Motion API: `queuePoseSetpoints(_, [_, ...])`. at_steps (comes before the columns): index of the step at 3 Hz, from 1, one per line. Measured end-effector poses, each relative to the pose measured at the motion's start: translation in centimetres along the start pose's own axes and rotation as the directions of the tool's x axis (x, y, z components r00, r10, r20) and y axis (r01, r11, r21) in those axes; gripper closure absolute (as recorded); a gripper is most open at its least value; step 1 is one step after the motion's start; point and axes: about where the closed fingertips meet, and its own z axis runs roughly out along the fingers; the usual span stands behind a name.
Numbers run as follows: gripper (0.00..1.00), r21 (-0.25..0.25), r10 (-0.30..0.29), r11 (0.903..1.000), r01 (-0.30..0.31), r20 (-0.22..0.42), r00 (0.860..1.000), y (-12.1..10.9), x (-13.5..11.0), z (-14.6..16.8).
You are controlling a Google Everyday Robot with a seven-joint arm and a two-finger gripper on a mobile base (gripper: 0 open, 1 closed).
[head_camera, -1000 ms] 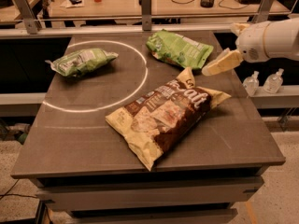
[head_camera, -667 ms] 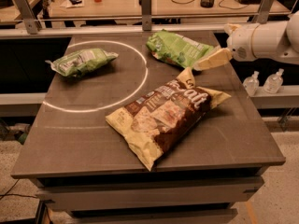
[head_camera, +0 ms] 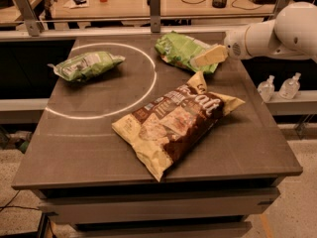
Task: Pick green rice chip bag
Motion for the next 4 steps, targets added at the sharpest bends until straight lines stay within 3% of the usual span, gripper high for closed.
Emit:
queuePoseSetpoints(1, [0.0,-0.009,0.048,0.9988,-0.049,-0.055,0.997,-0.1,0.7,2.0])
queuePoseSetpoints(2, [0.0,-0.056,0.055,0.9966,-0.06,-0.085,0.995,0.1,1.4,3.8])
queuePoseSetpoints(3, [0.15,-0.106,0.034,0.9933,-0.047,-0.118,0.992,0.6,2.0,5.2])
queuePoseSetpoints(4, [0.38,-0.16,-0.003,0.9869,-0.019,-0.137,0.991,1.3,2.2,6.0])
